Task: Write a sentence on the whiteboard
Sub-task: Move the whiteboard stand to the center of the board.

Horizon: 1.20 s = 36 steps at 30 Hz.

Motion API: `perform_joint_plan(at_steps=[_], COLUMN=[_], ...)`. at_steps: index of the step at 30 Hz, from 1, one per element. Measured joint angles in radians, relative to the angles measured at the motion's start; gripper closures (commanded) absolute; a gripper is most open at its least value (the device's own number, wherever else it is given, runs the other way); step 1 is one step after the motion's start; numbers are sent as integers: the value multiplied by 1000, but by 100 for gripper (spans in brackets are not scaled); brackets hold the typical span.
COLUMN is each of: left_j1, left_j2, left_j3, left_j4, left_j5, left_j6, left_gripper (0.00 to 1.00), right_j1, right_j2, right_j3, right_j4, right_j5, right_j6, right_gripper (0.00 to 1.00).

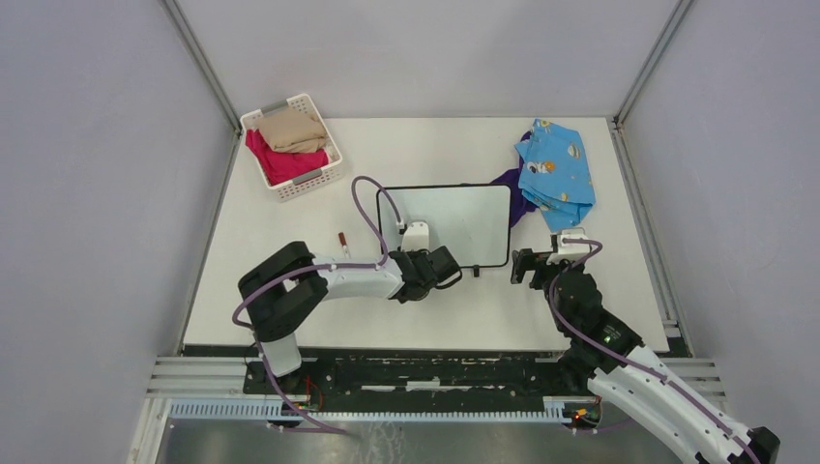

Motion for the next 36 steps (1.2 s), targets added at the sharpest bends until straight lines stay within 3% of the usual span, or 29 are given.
perform_joint_plan(at_steps=[5,8,14,17,20,28,32,36], left_j1=[-13,-16,-19,-26,-32,-85,-216,-267], left_j2=[-13,-14,-23,-42,-68,-189,-346,-474], left_j3=[-21,-25,-29,-43,-68,-119,-115,-71], left_j4=[12,15,9,-5,-9,-67,-102,-169], left_j5=[-4,-4,0,14,29,22,-66,-173], left_j6=[-34,-50,-59,-60,-60,-58,-3,58], left_gripper=[98,90,42,24,14,3,0,0], right_j1=[0,0,0,0,0,0,0,0], right_j2=[8,10,13,13,13,19,34,96], right_j3=[0,0,4,11,17,38,95,186], right_j4=[0,0,-13,-24,-27,-56,-105,-152], right_j5=[0,-1,-3,-3,-4,-18,-7,39], right_j6=[0,0,0,0,0,-4,-8,-8], right_gripper=[5,5,4,4,3,2,2,2])
